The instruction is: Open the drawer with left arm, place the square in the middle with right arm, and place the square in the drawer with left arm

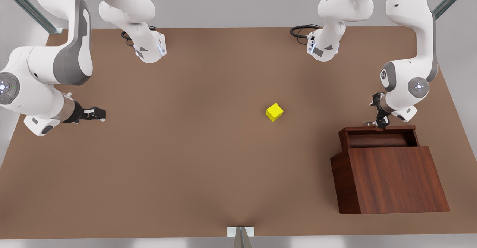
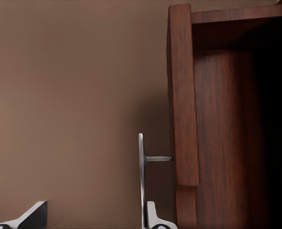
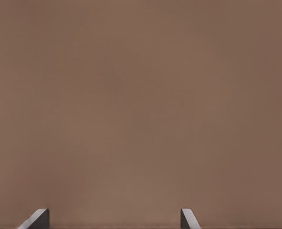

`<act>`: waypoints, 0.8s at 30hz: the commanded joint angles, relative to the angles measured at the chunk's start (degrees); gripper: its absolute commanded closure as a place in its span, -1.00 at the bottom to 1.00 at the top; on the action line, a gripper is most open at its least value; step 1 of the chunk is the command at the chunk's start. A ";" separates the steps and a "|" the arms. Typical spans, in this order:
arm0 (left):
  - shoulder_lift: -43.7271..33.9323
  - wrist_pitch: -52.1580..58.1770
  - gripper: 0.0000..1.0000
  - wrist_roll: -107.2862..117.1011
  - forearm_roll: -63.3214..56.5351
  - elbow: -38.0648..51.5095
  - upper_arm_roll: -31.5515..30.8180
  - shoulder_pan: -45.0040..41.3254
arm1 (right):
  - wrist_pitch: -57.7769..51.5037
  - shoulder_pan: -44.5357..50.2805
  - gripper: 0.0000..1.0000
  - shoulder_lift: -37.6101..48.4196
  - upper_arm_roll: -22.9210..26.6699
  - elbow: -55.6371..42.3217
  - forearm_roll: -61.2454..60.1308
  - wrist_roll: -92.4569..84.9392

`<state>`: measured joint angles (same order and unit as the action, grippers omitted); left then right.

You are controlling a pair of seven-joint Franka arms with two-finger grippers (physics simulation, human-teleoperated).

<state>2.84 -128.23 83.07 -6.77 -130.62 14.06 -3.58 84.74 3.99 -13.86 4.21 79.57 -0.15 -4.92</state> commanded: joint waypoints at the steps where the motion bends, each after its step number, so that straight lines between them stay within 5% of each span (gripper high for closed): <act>1: -0.03 0.00 -1.00 -0.02 0.00 0.02 0.01 0.07 | -0.01 -0.30 -1.00 -0.11 0.01 -0.03 -0.29 0.09; 24: -0.55 3.25 -1.00 0.25 -2.37 0.02 0.27 0.24 | 0.17 -0.91 -1.00 -0.56 -0.08 -0.99 -0.38 0.09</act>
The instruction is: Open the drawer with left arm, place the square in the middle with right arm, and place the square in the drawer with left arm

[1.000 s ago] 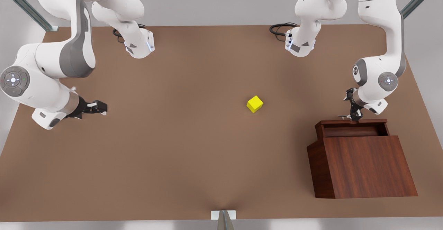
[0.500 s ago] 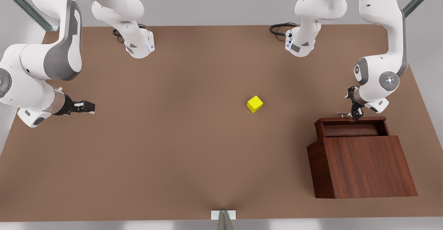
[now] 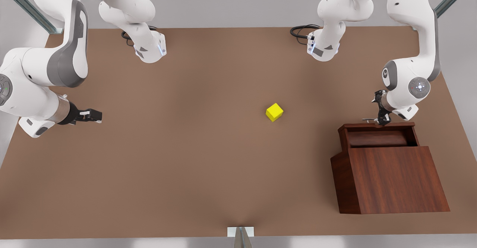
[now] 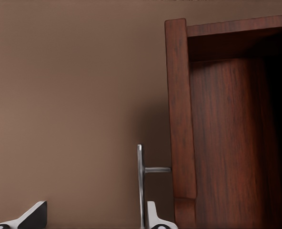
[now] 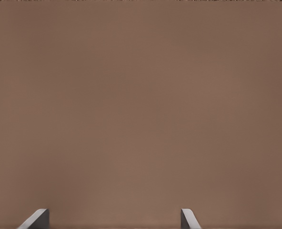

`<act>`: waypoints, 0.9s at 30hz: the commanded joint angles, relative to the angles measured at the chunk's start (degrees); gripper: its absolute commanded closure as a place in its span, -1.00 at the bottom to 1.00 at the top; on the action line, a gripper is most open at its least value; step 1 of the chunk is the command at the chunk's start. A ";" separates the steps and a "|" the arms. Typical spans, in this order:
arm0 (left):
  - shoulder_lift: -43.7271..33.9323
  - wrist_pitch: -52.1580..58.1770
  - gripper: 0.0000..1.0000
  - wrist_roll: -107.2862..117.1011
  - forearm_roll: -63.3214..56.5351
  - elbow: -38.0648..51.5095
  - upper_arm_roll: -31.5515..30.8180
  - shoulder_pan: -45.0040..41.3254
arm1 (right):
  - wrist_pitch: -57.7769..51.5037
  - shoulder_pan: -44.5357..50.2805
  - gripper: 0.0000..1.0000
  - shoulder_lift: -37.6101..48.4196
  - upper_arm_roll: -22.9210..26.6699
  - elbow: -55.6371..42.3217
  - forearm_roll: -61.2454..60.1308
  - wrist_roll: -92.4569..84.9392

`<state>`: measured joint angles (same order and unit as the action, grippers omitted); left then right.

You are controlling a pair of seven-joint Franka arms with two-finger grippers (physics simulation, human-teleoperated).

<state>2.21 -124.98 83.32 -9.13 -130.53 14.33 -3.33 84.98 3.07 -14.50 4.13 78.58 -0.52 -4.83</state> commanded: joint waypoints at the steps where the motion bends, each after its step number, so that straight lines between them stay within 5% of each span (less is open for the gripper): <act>1: -0.01 0.00 -1.00 0.00 -0.02 0.01 0.00 -0.01 | 0.01 0.00 -1.00 0.00 0.00 0.00 -0.01 0.00; 27: -1.15 4.57 -1.00 0.35 0.69 -0.08 -0.18 -0.01 | 0.10 -0.17 -1.00 -0.79 0.00 -0.70 -0.01 0.00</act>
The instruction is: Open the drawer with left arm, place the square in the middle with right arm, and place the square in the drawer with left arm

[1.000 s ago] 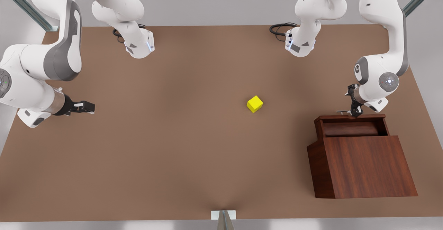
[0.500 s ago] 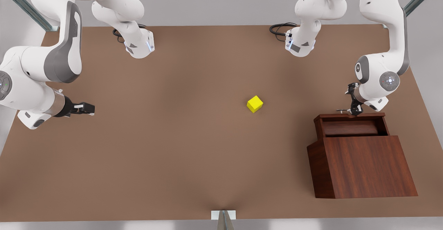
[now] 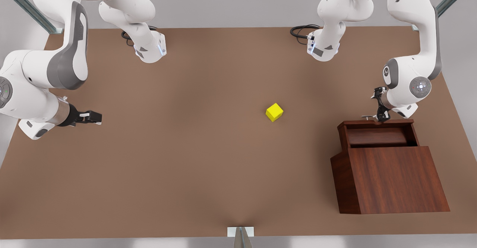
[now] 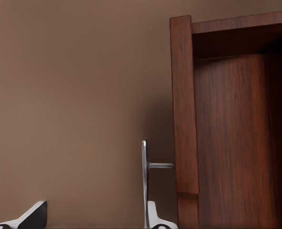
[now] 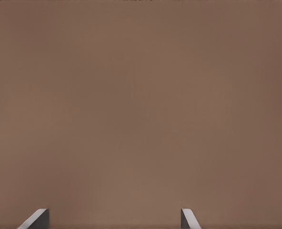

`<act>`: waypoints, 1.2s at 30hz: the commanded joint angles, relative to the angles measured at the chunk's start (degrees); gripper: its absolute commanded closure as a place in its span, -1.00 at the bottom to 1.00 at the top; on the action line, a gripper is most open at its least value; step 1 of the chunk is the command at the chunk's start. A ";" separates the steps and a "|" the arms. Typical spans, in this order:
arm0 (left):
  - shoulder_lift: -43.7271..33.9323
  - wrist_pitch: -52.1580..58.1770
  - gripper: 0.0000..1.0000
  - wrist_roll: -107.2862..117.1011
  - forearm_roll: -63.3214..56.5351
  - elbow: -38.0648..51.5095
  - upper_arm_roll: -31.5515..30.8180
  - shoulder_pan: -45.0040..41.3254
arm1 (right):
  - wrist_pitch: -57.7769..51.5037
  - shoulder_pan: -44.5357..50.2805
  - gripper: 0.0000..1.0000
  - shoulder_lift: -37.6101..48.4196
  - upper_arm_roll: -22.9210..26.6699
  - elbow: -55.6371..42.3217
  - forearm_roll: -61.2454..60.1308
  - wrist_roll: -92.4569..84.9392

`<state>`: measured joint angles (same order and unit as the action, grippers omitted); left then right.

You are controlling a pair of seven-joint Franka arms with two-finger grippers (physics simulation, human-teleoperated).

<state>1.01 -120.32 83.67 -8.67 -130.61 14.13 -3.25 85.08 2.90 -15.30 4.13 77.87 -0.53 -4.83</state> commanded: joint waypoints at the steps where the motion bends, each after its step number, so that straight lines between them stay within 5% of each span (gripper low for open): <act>1: -0.04 0.08 -1.00 0.00 0.23 0.00 0.02 -0.09 | 0.00 0.00 -1.00 0.00 0.00 0.00 0.00 0.00; 5: -1.80 4.65 -1.00 0.00 0.41 2.63 -0.85 -0.26 | 0.00 0.00 -1.00 -0.43 0.00 -0.09 -0.09 0.00; 9: -1.62 24.33 -1.00 -0.79 1.63 21.43 -8.93 -0.26 | 0.09 0.00 -1.00 -1.14 0.09 -1.23 0.00 0.00; 11: -0.57 32.68 -1.00 -16.84 2.60 30.40 -17.10 -0.26 | 0.09 0.00 -1.00 -1.14 0.09 -1.23 0.00 0.00; 13: 11.36 40.51 -1.00 -32.95 2.08 47.70 -32.29 -0.26 | 0.09 0.00 -1.00 -1.14 0.09 -1.23 0.00 0.00; 16: 18.41 39.11 -1.00 -42.69 2.08 53.88 -43.56 -0.35 | 0.09 0.00 -1.00 -1.14 0.09 -1.23 0.00 0.00; 20: 19.65 19.78 -1.00 -79.48 3.22 43.17 -44.10 -9.93 | 0.00 0.00 -1.00 -1.14 0.09 -1.23 0.09 0.00; 23: 19.73 4.65 -1.00 -84.02 1.90 30.67 -42.87 -10.46 | 0.00 0.00 -1.00 -1.14 0.09 -1.23 0.00 0.00; 36: 17.01 -10.37 -1.00 -90.09 -0.38 11.25 -39.70 -10.46 | 0.09 0.00 -1.00 -1.23 0.09 -1.23 0.00 -0.09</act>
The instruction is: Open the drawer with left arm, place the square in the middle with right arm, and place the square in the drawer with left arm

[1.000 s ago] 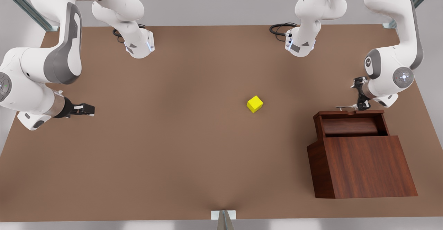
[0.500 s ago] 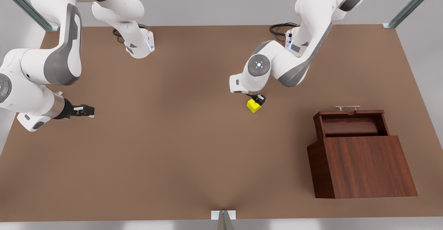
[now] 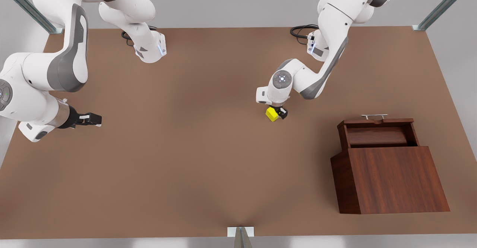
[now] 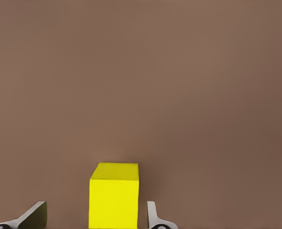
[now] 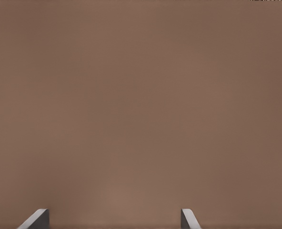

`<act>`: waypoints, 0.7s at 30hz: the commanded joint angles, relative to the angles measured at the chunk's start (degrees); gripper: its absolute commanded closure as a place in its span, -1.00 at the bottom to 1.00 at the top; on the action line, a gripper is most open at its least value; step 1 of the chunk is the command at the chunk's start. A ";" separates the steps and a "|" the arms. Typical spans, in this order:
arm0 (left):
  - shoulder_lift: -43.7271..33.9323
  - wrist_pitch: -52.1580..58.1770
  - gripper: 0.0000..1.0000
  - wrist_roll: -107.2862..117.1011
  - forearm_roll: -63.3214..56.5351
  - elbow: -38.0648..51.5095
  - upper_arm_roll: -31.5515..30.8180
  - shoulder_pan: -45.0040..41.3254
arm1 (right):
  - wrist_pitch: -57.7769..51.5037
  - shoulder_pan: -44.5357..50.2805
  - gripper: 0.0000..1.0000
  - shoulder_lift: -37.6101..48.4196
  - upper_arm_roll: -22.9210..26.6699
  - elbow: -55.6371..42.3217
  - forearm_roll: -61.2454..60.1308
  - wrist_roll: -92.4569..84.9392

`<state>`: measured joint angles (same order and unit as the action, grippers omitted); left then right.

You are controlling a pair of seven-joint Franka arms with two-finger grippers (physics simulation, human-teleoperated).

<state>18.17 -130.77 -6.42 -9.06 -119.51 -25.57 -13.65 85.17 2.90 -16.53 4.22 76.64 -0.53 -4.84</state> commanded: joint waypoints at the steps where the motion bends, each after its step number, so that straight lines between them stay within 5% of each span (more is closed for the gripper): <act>1: 0.03 -0.01 -1.00 0.00 -0.08 -0.11 -0.09 -0.06 | 0.00 0.00 -1.00 0.00 0.00 0.00 -0.09 0.00; 21: 6.35 -8.45 -1.00 -0.09 -0.61 -2.66 1.05 -0.06 | 0.00 -0.44 -1.00 -0.35 0.00 -0.26 -0.09 -0.26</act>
<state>24.88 -139.30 -6.51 -9.62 -122.12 -24.44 -13.70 85.17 2.51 -16.88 4.22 76.38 -0.61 -5.10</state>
